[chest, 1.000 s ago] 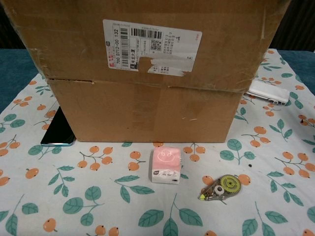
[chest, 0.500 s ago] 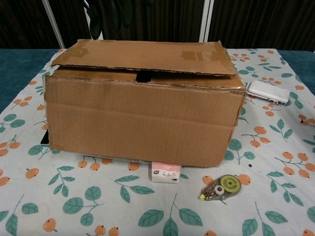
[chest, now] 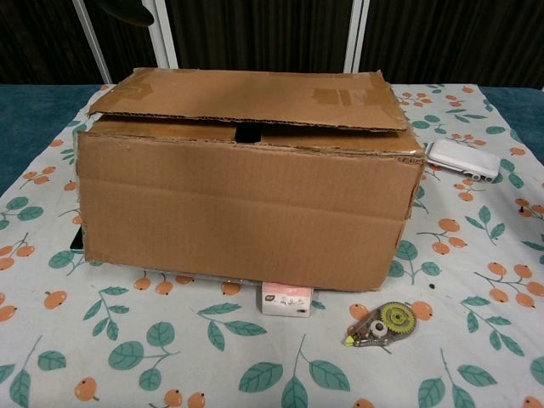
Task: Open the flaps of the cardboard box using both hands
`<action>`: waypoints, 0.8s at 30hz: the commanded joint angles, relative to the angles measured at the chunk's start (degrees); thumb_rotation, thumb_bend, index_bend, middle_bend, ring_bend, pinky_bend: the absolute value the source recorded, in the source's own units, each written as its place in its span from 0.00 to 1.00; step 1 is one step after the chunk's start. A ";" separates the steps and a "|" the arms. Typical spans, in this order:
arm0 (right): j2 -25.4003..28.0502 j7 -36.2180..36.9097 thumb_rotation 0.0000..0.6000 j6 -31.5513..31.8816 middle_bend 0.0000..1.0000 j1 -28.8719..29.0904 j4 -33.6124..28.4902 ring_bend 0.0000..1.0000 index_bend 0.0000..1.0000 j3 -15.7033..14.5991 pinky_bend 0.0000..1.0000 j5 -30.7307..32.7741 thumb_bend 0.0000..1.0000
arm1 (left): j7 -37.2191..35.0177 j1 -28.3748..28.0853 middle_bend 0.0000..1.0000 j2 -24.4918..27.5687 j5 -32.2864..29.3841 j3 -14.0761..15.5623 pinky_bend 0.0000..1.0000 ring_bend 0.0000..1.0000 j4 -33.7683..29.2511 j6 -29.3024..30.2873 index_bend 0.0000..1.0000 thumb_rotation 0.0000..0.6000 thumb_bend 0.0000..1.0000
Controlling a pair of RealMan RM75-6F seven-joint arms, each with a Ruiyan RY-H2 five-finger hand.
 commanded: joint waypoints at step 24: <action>5.38 -14.28 1.00 -4.60 0.00 6.38 -20.50 0.00 0.00 5.35 0.22 0.55 0.11 | -16.21 36.98 0.00 -12.38 33.62 21.81 0.01 0.00 24.13 36.25 0.00 1.00 0.05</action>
